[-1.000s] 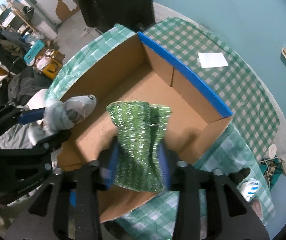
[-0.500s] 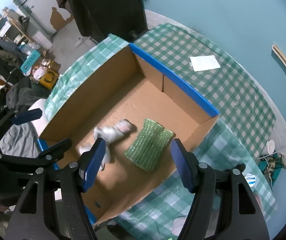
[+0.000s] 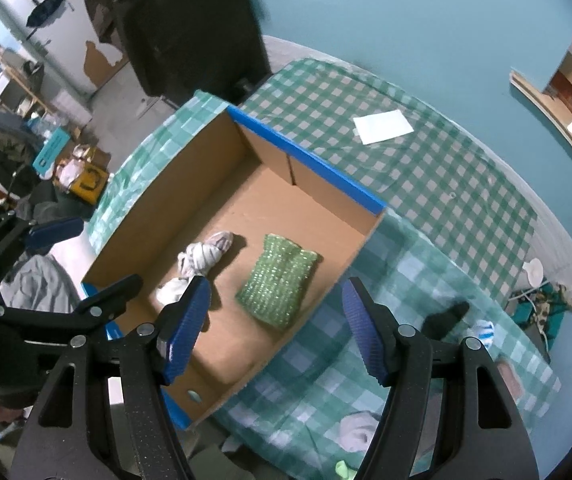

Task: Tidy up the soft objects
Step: 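Open both tools to drop the bag and scrubber into the box, then move both tools back over the table toward the grey sock ball and white tube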

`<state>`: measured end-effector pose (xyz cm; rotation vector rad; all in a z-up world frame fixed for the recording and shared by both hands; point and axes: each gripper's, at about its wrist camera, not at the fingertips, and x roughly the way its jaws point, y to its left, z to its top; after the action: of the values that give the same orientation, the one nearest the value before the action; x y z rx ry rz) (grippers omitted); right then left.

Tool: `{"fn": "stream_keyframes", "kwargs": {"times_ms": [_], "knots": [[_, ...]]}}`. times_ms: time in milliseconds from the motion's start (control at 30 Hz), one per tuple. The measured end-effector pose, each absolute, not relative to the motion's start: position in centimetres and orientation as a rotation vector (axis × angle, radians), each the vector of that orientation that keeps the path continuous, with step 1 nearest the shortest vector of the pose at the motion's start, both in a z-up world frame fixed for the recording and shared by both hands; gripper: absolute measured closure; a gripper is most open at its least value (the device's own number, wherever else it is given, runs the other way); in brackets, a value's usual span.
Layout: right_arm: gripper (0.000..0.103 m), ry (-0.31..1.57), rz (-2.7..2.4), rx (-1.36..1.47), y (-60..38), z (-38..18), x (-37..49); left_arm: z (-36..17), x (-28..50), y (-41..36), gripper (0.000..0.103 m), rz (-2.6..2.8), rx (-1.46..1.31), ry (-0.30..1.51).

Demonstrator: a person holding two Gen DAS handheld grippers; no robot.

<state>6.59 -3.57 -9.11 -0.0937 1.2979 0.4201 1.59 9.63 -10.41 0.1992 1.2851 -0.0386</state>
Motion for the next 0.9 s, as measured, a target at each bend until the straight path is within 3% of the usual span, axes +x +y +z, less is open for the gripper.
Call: {"fn": "stream_keyframes", "kwargs": {"times_ms": [900], "knots": [[0.033, 1.287, 0.164, 0.056, -16.9, -6.2, 0.3, -9.0, -0.4, -1.7, 0.026, -0.264, 0.353, 1.246]]}}
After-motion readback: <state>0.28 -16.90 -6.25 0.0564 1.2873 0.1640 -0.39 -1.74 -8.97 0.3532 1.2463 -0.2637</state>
